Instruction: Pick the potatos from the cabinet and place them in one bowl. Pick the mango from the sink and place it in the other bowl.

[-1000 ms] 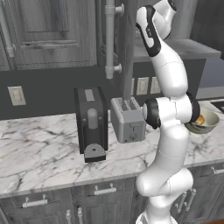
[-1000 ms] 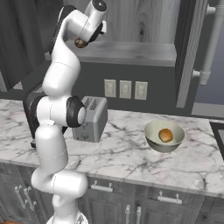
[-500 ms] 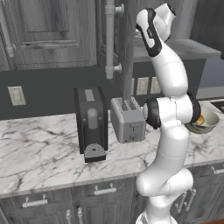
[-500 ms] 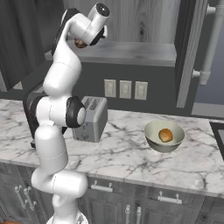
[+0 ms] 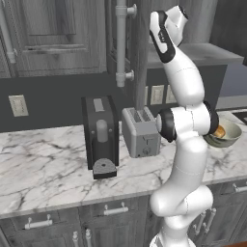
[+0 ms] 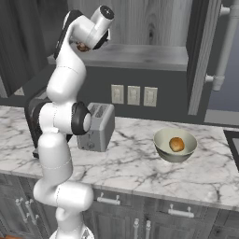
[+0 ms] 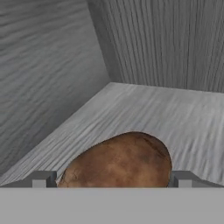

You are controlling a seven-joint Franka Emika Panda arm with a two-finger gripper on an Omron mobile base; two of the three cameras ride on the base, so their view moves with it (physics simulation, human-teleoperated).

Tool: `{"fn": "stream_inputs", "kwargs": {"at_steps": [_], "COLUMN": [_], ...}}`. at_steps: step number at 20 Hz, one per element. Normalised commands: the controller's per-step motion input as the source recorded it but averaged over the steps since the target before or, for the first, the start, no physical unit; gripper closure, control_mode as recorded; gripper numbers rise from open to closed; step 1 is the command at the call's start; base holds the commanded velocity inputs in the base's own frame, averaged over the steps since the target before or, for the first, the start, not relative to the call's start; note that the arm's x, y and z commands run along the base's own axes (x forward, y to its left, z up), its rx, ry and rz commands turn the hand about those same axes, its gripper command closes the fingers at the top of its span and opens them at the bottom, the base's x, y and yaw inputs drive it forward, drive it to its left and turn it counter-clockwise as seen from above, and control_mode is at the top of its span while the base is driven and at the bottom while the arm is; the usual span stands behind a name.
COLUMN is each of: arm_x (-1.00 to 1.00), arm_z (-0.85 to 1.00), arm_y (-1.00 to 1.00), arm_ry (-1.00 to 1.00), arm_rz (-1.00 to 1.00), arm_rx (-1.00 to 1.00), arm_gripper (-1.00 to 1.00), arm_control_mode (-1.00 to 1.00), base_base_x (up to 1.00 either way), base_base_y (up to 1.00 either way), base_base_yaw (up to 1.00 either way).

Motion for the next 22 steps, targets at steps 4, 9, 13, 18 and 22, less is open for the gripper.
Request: {"fn": "stream_inputs", "kwargs": {"at_steps": [4, 9, 13, 18, 22], "arm_x": [0.03, 0.02, -0.42, -0.66, -0.76], "arm_z": [-0.32, -0.13, 0.0, -0.04, -0.17], "arm_y": [0.32, 0.16, 0.0, 0.0, 0.0], "arm_ry": [0.0, 0.01, -0.06, -0.1, -0.13], "arm_rz": [0.05, 0.01, 0.0, 0.0, 0.0], "arm_rx": [0.0, 0.0, 0.0, -0.01, -0.01], "arm_gripper": [1.0, 1.0, 1.0, 1.0, 1.0], "arm_control_mode": [-1.0, -1.0, -1.0, -1.0, -1.0], "base_base_x": [0.0, 0.0, 0.0, 0.0, 0.0], "base_base_y": [0.0, 0.0, 0.0, 0.0, 0.0], "base_base_yaw": [0.0, 0.0, 0.0, 0.0, 0.0]}}
